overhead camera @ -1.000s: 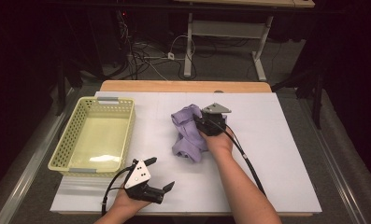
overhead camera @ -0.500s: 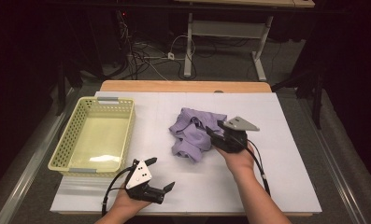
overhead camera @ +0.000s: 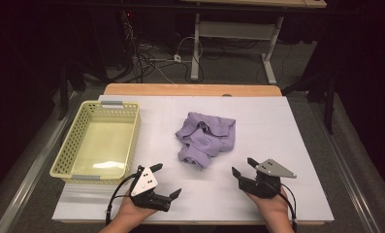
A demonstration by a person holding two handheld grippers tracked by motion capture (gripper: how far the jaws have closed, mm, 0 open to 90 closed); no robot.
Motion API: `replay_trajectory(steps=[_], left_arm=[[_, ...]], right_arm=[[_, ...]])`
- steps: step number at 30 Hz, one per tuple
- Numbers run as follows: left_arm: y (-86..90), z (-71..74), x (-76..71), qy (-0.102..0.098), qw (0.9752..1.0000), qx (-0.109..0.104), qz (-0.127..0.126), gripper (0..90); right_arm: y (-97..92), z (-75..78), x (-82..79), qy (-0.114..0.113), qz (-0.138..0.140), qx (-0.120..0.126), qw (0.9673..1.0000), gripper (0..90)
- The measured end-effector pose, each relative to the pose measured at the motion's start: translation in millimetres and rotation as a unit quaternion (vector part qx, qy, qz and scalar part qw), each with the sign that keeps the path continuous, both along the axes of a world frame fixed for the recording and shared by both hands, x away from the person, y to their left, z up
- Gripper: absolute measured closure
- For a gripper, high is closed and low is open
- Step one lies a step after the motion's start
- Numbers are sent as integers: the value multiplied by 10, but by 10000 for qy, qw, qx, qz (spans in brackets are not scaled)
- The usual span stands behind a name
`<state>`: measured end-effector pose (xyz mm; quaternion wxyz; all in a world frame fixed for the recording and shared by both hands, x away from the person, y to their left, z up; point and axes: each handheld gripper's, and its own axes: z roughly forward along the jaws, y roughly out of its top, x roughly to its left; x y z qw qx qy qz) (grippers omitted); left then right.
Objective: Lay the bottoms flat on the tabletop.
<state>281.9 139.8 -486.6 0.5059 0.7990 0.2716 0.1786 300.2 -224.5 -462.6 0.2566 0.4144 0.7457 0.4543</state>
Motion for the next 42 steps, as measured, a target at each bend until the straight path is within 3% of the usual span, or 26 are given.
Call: replay_trajectory(steps=[4, 6, 10, 13, 14, 18, 19, 20, 21, 22, 23, 24, 25, 26, 27, 28, 29, 30, 31, 32, 35, 36, 38, 39, 42], left_arm=[[-48, 33, 54, 132, 9998, 37, 151, 30], [-65, 58, 73, 166, 9997, -15, 154, 134], [-206, 168, 157, 218, 9997, -52, 88, 202], [-416, 292, 258, 161, 9998, -103, 33, 218], [-416, 292, 258, 161, 9998, -103, 33, 220], [-768, 408, 388, 57, 10000, 23, -57, 241], [-768, 408, 388, 57, 10000, 23, -57, 260], [-913, 401, 451, 111, 9996, 243, -59, 272], [-913, 401, 451, 111, 9996, 243, -59, 273], [-1023, 335, 548, 263, 9983, 523, 45, 276], [-1023, 335, 548, 263, 9983, 523, 45, 306], [-1059, 281, 607, 347, 9967, 722, 109, 329], [-1082, 218, 666, 435, 9946, 927, 196, 329], [-1093, 83, 783, 671, 9886, 1306, 340, 393], [-1090, 30, 831, 807, 9852, 1466, 375, 444], [-1061, 33, 871, 978, 9858, 1323, 344, 486], [-1061, 33, 871, 978, 9858, 1323, 344, 579], [-1041, 42, 888, 1015, 9863, 1251, 366, 579], [-1024, 42, 903, 1029, 9854, 1304, 373, 714], [-1004, 47, 908, 1067, 9854, 1274, 375, 767], [-971, 66, 879, 1024, 9867, 1230, 289, 807], [-933, 113, 795, 932, 9902, 1028, 159, 808], [-892, 174, 671, 785, 9935, 828, -13, 809], [-892, 174, 671, 785, 9935, 828, -13, 808], [-806, 246, 476, 622, 9958, 639, -217, 808]], right_arm=[[-45, -66, -88, -4, 123, 82, 9999, 322], [-54, -72, -97, 16, 143, 94, 9999, 321], [-122, -94, -106, 87, 209, 154, 9996, 325], [-165, -86, -102, 109, 203, 308, 9993, 332], [-165, -86, -102, 109, 203, 308, 9993, 332], [-144, -92, -100, 116, 228, 283, 9993, 335], [-136, -93, -105, 127, 235, 290, 9992, 336], [-130, -95, -106, 129, 250, 291, 9992, 336], [-126, -97, -107, 129, 263, 279, 9992, 337], [-123, -99, -109, 136, 265, 276, 9992, 337], [-122, -101, -110, 144, 270, 275, 9992, 337], [-121, -104, -109, 156, 269, 284, 9991, 338], [-121, -104, -109, 156, 269, 284, 9991, 338], [-121, -111, -108, 168, 273, 296, 9990, 339], [-121, -113, -109, 177, 271, 298, 9990, 339], [-120, -115, -111, 190, 268, 300, 9990, 340], [-120, -115, -111, 190, 268, 300, 9990, 340], [-121, -117, -111, 195, 266, 304, 9990, 340], [-121, -121, -110, 198, 273, 300, 9990, 341], [-119, -124, -109, 203, 271, 295, 9990, 341], [-117, -127, -106, 206, 282, 288, 9990, 342], [-114, -123, -111, 198, 285, 291, 9990, 343], [-119, -120, -115, 195, 286, 293, 9990, 343], [-119, -120, -115, 195, 286, 293, 9990, 343], [-127, -124, -109, 196, 280, 294, 9990, 345]])
